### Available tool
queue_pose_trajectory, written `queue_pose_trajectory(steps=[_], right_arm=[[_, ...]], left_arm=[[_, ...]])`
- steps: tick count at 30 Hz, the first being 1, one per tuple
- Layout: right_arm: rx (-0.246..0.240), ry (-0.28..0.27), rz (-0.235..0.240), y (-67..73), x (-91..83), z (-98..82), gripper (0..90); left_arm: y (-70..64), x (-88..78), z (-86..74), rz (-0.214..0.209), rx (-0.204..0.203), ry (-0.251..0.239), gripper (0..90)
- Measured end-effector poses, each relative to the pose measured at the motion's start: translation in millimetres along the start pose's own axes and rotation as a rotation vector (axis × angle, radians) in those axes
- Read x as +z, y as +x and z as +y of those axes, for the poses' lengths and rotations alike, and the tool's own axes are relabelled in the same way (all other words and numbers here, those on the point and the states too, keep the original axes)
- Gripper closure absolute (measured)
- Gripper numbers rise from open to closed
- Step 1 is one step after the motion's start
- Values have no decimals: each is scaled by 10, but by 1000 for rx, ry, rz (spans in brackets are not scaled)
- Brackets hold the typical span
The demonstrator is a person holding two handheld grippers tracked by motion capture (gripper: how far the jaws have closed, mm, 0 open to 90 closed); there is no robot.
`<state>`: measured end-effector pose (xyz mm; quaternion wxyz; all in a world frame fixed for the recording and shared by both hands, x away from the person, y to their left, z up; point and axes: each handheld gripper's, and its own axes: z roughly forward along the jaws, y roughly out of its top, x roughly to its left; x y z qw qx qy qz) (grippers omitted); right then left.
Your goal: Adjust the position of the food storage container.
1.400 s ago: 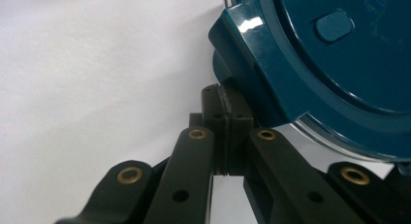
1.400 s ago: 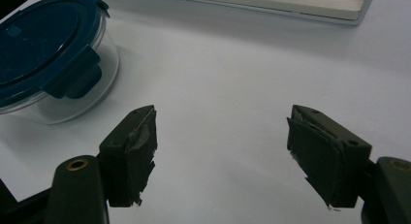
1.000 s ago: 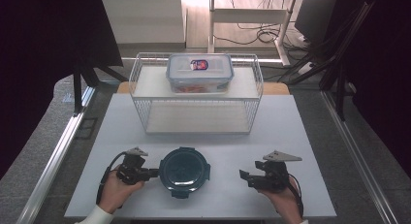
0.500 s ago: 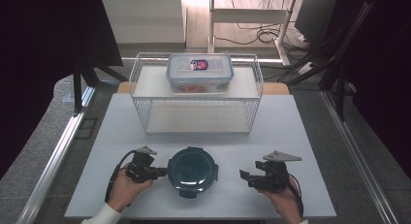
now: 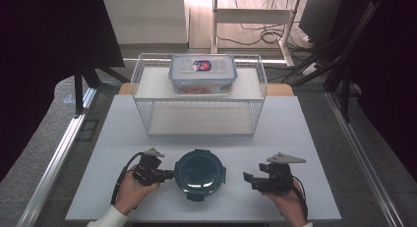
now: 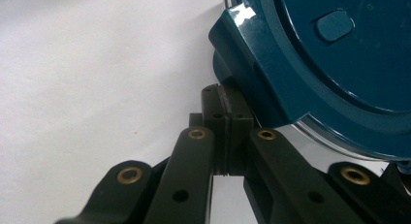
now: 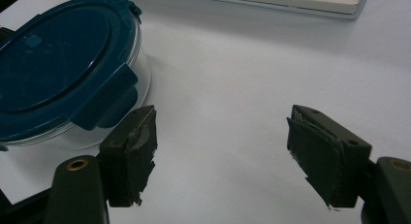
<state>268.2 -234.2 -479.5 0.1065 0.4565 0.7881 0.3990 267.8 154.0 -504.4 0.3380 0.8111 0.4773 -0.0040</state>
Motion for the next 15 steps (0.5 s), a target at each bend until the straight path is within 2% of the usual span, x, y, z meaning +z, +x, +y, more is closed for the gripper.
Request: queue_pose_trajectory(steps=[2, 5, 7, 10, 12, 15], right_arm=[[0, 0, 0, 0, -1, 0, 260], [-2, -5, 1, 0, -11, 2, 260], [2, -9, 0, 0, -26, 6, 260], [5, -15, 0, 4, -40, 10, 260], [6, -15, 1, -1, -38, 10, 260], [21, -20, 19, -3, -32, 18, 260]], left_arm=[[0, -2, 0, -1, 7, -1, 900], [11, -28, 18, 34, 27, -14, 900], [58, -87, 24, 40, 18, -33, 900], [133, -232, 3, 44, 0, -87, 900], [167, -328, -20, 25, -11, -132, 899], [186, -433, -48, 6, -19, -183, 811]])
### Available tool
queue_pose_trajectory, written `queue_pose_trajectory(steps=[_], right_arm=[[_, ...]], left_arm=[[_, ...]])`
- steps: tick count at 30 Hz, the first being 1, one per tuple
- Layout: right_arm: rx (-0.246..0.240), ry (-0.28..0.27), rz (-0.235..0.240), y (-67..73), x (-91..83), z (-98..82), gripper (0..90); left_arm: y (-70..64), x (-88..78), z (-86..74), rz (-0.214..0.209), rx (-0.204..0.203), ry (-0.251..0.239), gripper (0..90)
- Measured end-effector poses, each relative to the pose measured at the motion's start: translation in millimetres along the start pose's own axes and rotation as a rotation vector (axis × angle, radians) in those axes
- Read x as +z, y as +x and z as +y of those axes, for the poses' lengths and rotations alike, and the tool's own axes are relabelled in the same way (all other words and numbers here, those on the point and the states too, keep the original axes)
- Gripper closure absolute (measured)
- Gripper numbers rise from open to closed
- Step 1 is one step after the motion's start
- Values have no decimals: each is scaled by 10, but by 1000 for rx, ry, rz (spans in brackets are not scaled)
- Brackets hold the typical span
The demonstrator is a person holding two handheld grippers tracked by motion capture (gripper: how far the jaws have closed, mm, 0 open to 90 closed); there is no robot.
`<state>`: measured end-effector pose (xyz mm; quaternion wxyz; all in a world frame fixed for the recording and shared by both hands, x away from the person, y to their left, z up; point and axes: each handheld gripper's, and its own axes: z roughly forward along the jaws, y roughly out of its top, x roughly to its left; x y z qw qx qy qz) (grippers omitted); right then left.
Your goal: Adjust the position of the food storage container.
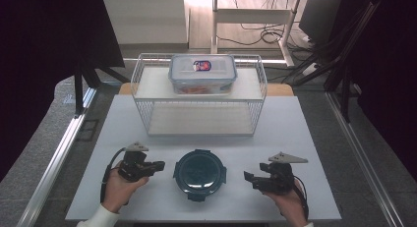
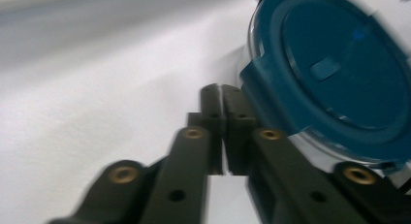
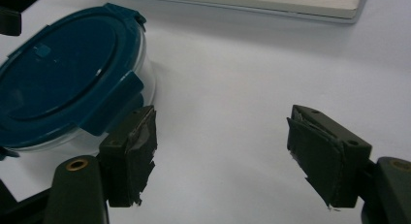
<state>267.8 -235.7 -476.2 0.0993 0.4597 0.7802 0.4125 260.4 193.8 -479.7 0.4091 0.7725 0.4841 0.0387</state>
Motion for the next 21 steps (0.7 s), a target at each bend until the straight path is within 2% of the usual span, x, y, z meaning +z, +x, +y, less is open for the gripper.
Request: queue_pose_trajectory(steps=[2, 6, 8, 12, 21], right_arm=[[7, -2, 13, 5, 10, 9, 260], [15, 1, 45, 13, 39, 33, 249], [15, -3, 49, 13, 42, 41, 246], [32, -16, 59, -6, 33, 49, 242], [28, -17, 71, 30, 24, 58, 238]], left_arm=[[11, -51, 1, -8, -13, -25, 702], [36, -90, 20, -6, -58, -45, 400], [40, -93, 21, -8, -67, -47, 319], [40, -99, 24, -30, -82, -53, 252], [37, -127, 6, -27, -94, -59, 191]])
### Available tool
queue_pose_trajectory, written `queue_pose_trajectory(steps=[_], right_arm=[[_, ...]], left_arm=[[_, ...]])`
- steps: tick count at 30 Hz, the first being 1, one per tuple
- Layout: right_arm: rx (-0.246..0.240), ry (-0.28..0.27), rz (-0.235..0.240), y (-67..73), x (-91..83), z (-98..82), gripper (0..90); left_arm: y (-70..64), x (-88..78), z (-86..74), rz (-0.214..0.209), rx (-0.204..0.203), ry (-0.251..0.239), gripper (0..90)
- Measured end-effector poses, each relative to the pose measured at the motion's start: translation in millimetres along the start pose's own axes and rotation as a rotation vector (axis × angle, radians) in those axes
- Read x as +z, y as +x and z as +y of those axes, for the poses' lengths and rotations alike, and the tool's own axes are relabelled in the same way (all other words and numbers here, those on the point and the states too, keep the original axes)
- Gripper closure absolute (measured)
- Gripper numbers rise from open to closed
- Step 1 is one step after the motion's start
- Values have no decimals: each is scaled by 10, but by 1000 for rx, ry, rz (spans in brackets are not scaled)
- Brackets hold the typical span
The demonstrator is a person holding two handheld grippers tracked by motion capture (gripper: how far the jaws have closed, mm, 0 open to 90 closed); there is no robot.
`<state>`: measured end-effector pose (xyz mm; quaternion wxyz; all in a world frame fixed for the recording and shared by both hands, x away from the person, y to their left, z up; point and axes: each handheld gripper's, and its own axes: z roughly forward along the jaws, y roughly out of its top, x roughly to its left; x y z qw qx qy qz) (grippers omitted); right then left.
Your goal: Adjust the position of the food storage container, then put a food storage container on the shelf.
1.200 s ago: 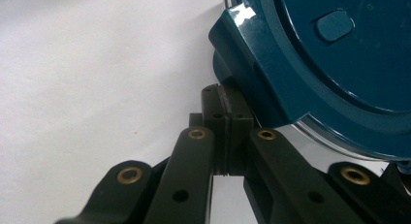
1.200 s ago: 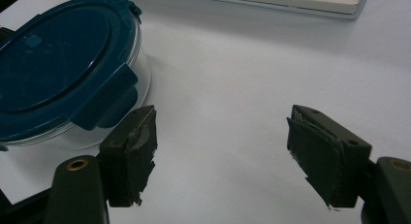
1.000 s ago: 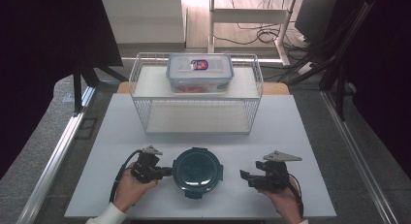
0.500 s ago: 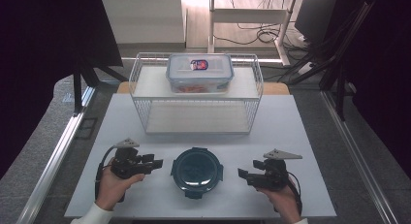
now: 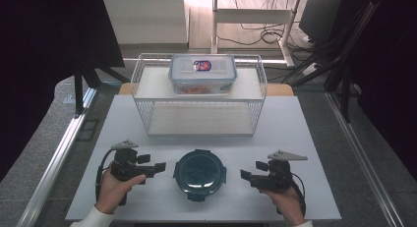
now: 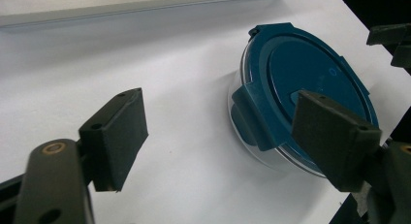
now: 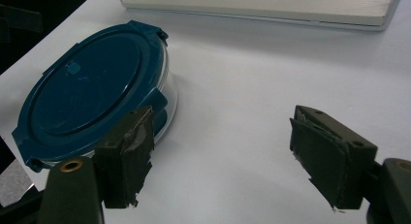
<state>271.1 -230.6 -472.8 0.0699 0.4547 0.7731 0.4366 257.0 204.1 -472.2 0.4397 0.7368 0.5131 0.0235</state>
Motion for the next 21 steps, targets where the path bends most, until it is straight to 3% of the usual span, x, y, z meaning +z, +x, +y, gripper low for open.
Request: queue_pose_trajectory(steps=[10, 14, 21], right_arm=[[-16, -13, -1, 107, -35, 5, 238], [-22, -9, -3, 145, -23, 12, 239], [-24, 9, 20, 191, 30, 20, 239]], left_arm=[[-58, -66, -27, -4, -8, -28, 173], [-82, -73, -35, 2, 8, -28, 175], [-53, -10, -18, -60, -21, -24, 180]])
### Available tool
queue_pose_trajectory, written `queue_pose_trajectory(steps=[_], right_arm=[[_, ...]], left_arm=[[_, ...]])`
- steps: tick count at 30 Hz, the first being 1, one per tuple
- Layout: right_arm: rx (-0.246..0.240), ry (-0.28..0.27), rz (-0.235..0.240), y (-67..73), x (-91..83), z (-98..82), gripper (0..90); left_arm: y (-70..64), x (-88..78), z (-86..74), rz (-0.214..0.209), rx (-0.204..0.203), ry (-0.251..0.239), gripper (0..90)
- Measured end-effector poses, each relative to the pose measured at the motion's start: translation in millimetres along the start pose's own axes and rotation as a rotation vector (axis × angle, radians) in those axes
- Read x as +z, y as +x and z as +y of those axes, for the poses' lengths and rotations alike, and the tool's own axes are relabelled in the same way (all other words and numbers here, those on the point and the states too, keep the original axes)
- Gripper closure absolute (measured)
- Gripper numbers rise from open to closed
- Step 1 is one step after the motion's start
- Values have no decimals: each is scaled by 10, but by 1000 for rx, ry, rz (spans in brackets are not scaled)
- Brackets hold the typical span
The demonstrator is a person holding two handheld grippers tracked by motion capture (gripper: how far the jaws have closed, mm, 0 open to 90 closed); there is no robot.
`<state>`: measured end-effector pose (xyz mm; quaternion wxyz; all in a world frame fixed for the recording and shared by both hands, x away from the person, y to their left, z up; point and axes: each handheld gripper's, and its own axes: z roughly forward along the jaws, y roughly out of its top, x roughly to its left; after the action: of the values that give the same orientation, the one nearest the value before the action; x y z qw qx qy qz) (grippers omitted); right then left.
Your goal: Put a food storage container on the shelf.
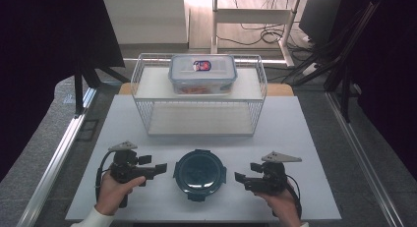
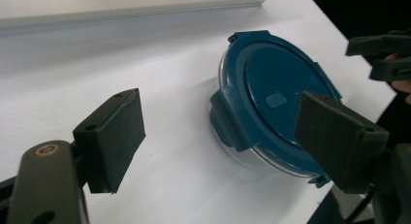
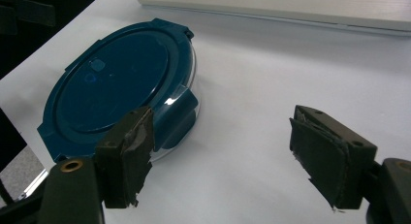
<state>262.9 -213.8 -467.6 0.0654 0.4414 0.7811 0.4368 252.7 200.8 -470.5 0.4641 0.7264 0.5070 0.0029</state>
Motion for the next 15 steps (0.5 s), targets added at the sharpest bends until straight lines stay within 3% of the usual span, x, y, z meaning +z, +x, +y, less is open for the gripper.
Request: queue_pose_trajectory(steps=[3, 10, 15], right_arm=[[13, 3, 22, 12, 26, 2, 238], [52, 11, 80, 43, 112, 60, 225], [89, 52, 123, 70, 259, 130, 202]], left_arm=[[3, 31, -20, 9, 1, 6, 181], [-54, 142, 0, -55, -15, 25, 179], [15, 266, 41, -82, -59, 45, 167]])
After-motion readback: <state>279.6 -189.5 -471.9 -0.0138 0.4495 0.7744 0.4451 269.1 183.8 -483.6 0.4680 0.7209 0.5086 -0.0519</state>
